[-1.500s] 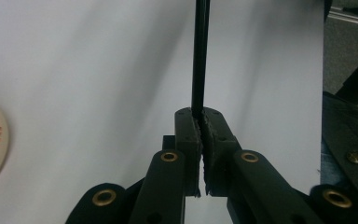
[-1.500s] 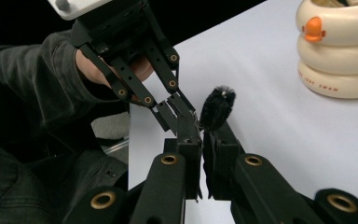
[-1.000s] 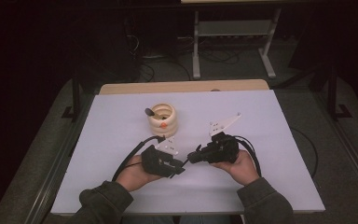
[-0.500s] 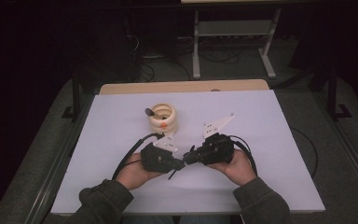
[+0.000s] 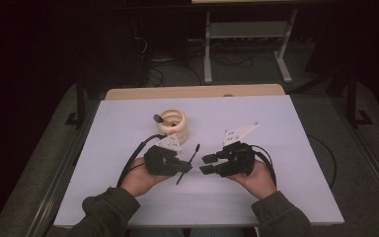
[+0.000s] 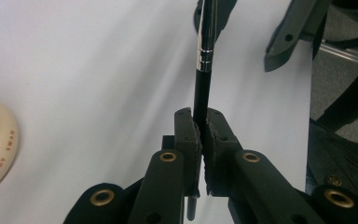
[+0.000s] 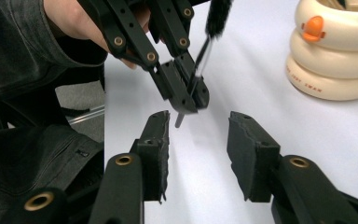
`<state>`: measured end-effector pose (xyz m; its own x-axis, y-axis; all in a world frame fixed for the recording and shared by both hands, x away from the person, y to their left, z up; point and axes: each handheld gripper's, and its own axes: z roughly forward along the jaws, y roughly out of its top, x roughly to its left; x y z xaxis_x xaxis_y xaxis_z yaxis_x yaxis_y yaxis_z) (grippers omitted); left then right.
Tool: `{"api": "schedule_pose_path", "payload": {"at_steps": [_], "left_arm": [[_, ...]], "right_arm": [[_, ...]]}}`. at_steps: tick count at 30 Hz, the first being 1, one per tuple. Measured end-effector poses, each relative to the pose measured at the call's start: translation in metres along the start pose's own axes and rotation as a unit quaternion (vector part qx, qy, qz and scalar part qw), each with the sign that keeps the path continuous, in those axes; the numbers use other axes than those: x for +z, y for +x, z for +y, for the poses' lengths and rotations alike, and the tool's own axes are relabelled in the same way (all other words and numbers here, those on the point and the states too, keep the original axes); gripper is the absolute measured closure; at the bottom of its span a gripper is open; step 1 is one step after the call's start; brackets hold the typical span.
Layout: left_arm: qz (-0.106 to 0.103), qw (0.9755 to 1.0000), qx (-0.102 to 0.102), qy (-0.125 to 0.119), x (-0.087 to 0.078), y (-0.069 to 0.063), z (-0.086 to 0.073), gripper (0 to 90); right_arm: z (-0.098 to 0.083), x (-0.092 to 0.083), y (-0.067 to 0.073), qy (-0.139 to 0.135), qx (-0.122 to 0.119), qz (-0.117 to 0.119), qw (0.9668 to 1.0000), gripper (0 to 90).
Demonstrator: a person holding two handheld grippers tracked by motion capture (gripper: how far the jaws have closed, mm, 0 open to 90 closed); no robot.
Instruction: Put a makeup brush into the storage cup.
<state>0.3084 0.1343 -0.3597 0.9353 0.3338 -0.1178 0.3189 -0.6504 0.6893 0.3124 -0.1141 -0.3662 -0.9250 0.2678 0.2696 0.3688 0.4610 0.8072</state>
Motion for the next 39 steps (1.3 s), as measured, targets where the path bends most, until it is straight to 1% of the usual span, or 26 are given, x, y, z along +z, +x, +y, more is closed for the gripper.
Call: {"api": "schedule_pose_path", "payload": {"at_steps": [5,8,10,11,12,14,15,16,17,18,19,20,22,23,24,26,27,29,31,34,39], "left_arm": [[0.003,1.0000,-0.002,0.000,-0.001,0.004,0.000,85.4],[0.006,0.9999,-0.008,-0.001,-0.002,0.006,0.000,85.4],[0.006,0.9999,-0.008,-0.001,-0.003,0.008,0.000,85.4],[0.007,0.9999,-0.015,-0.005,-0.003,0.008,0.000,85.4],[0.008,0.9999,-0.012,-0.004,-0.004,0.010,0.000,85.4],[0.010,0.9998,-0.019,-0.005,-0.005,0.012,-0.001,85.4],[0.010,0.9998,-0.018,-0.007,-0.005,0.012,-0.001,85.4],[0.010,0.9996,-0.024,-0.008,-0.006,0.013,-0.001,85.4],[0.010,0.9996,-0.024,-0.007,-0.006,0.014,-0.001,85.4],[0.011,0.9996,-0.025,-0.008,-0.007,0.015,-0.001,85.4],[0.012,0.9995,-0.027,-0.009,-0.008,0.016,-0.002,85.4],[0.012,0.9996,-0.025,-0.010,-0.008,0.018,-0.002,85.4],[0.014,0.9993,-0.033,-0.012,-0.009,0.019,-0.002,85.4],[0.015,0.9994,-0.028,-0.010,-0.009,0.020,-0.002,85.4],[0.015,0.9991,-0.037,-0.011,-0.010,0.020,-0.002,85.4],[0.017,0.9993,-0.031,-0.010,-0.011,0.023,-0.001,85.4],[0.018,0.9991,-0.038,-0.012,-0.011,0.023,-0.001,85.4],[0.019,0.9989,-0.042,-0.013,-0.011,0.025,-0.001,85.4],[0.021,0.9990,-0.038,-0.012,-0.013,0.027,0.000,85.4],[0.021,0.9986,-0.045,-0.015,-0.013,0.029,0.000,85.4],[0.026,0.9984,-0.047,-0.016,-0.015,0.032,-0.001,85.4]], "right_arm": [[-0.007,-0.004,-0.003,-0.006,0.008,-0.012,0.9999,54.1],[-0.011,-0.006,-0.004,-0.011,0.013,-0.016,0.9997,52.4],[-0.012,-0.008,-0.005,-0.009,0.016,-0.020,0.9996,51.6],[-0.013,-0.009,-0.005,-0.010,0.016,-0.023,0.9996,51.0],[-0.013,-0.009,-0.005,-0.010,0.017,-0.024,0.9995,50.7],[-0.014,-0.011,-0.005,-0.010,0.018,-0.029,0.9994,49.7],[-0.015,-0.011,-0.006,-0.009,0.015,-0.032,0.9993,49.3],[-0.015,-0.012,-0.006,-0.009,0.016,-0.035,0.9992,49.0],[-0.015,-0.013,-0.005,-0.007,0.021,-0.037,0.9991,48.3],[-0.016,-0.013,-0.006,-0.008,0.017,-0.039,0.9991,48.0],[-0.017,-0.014,-0.006,-0.011,0.020,-0.042,0.9989,47.8],[-0.018,-0.015,-0.006,-0.011,0.020,-0.043,0.9988,47.3],[-0.020,-0.016,-0.007,-0.012,0.023,-0.046,0.9986,46.6],[-0.022,-0.017,-0.007,-0.012,0.027,-0.047,0.9985,46.2],[-0.023,-0.017,-0.008,-0.012,0.028,-0.048,0.9984,45.7],[-0.026,-0.018,-0.009,-0.013,0.033,-0.052,0.9980,45.0],[-0.028,-0.019,-0.010,-0.013,0.032,-0.054,0.9979,44.8],[-0.030,-0.021,-0.011,-0.015,0.036,-0.057,0.9976,44.2],[-0.032,-0.023,-0.012,-0.016,0.039,-0.061,0.9972,43.2],[-0.034,-0.025,-0.013,-0.016,0.039,-0.068,0.9968,42.2],[-0.038,-0.030,-0.013,-0.017,0.042,-0.078,0.9959,40.3]]}}
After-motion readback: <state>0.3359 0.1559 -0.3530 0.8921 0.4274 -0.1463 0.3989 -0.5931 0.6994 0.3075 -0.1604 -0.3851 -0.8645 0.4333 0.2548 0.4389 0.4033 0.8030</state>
